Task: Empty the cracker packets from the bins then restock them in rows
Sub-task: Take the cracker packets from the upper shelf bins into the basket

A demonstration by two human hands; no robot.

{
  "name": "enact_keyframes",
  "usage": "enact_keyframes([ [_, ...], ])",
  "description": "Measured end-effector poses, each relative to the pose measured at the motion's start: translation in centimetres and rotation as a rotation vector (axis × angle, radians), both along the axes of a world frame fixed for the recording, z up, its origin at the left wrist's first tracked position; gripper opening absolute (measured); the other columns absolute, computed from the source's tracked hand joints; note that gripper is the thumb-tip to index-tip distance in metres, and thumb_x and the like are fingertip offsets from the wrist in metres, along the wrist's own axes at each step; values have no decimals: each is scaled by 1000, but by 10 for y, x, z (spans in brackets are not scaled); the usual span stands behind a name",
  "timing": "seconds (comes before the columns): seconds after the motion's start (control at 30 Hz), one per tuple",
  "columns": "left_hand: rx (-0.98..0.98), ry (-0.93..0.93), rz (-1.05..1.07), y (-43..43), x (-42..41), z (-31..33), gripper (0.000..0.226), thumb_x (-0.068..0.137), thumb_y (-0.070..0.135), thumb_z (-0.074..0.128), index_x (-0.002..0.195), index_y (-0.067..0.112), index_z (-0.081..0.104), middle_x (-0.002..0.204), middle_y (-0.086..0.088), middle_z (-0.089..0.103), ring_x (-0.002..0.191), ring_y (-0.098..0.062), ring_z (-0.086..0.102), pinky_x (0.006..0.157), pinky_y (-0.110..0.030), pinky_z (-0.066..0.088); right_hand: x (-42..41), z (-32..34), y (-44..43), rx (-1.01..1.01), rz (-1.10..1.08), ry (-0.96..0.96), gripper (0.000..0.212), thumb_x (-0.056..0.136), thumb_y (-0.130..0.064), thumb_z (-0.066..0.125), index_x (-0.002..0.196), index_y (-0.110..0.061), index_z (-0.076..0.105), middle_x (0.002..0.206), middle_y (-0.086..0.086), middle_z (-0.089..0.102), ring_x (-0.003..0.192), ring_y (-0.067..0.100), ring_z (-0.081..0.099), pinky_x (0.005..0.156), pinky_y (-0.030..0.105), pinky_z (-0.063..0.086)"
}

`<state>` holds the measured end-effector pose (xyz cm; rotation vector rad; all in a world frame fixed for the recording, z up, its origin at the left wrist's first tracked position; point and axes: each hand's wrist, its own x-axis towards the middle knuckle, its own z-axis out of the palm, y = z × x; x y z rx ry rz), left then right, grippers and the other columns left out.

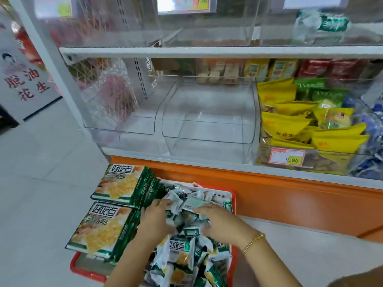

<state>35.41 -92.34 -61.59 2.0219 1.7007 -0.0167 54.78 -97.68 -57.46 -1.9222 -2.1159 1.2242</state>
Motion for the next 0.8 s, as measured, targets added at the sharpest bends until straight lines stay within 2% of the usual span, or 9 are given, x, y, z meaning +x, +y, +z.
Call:
enact_keyframes([
  [0.07, -123, -27, -13, 5, 1, 20, 72, 74, 25, 79, 137, 27, 45, 136, 0, 46, 112, -17, 55, 95, -30, 47, 12, 26, 2, 175, -92, 53, 48, 97, -23, 53, 142, -32, 40, 144, -11, 41, 109, 3, 55, 90, 17, 45],
  [0.13, -52, -83, -33, 13, 9, 54, 57, 79, 26, 76, 130, 23, 52, 132, 2, 53, 108, -13, 59, 87, -21, 48, 25, 59, 7, 398, -204, 157, 32, 95, -26, 57, 126, -34, 55, 127, -19, 54, 87, -6, 55, 79, 14, 48],
  [0.23, 279, -394, -40, 22, 40, 135, 11, 83, 29, 72, 88, 22, 64, 95, 10, 69, 86, -1, 63, 79, -25, 52, 48, 128, 10, 753, -387, 380, 6, 86, -22, 67, 84, -26, 63, 88, -13, 64, 79, 1, 59, 71, 18, 47],
  [0.33, 604, -596, -160, 26, 82, 230, 23, 82, 33, 69, 66, 23, 56, 68, 10, 62, 69, 0, 60, 61, -15, 47, 76, 204, 10, 1031, -509, 494, 17, 83, -24, 71, 73, -22, 57, 71, -10, 59, 60, 5, 52, 57, 18, 41],
  [0.43, 797, -776, -305, 35, 116, 309, 25, 81, 35, 72, 67, 26, 53, 67, 10, 60, 67, -2, 60, 61, -8, 42, 112, 271, 13, 1282, -552, 446, 19, 85, -24, 71, 73, -23, 56, 71, -9, 59, 65, 2, 53, 63, 17, 42],
  [0.5, 905, -790, -395, 48, 137, 348, 20, 82, 37, 69, 72, 26, 54, 74, 11, 62, 75, -3, 61, 72, -16, 49, 137, 312, 20, 1383, -550, 308, 16, 86, -26, 69, 76, -27, 56, 78, -10, 61, 74, 4, 57, 69, 19, 46],
  [0.63, 1039, -628, -501, 89, 179, 400, 18, 86, 34, 65, 100, 26, 58, 105, 10, 57, 103, -10, 56, 93, -28, 46, 188, 379, 50, 1331, -551, 11, 16, 86, -32, 68, 95, -20, 63, 87, -9, 59, 84, 8, 55, 75, 27, 47],
  [0.7, 1065, -511, -531, 111, 196, 409, 28, 86, 34, 63, 112, 23, 58, 113, 7, 52, 111, -12, 50, 94, -27, 39, 211, 400, 78, 1121, -499, -215, 27, 87, -36, 66, 107, -19, 63, 101, -4, 60, 94, 13, 56, 79, 28, 45],
  [0.8, 1072, -322, -629, 130, 212, 401, 25, 88, 31, 62, 108, 16, 63, 115, -3, 57, 111, -20, 51, 89, -27, 36, 239, 412, 135, 763, -329, -484, 33, 91, -40, 61, 119, -23, 60, 122, -1, 59, 108, 19, 56, 96, 35, 43],
])
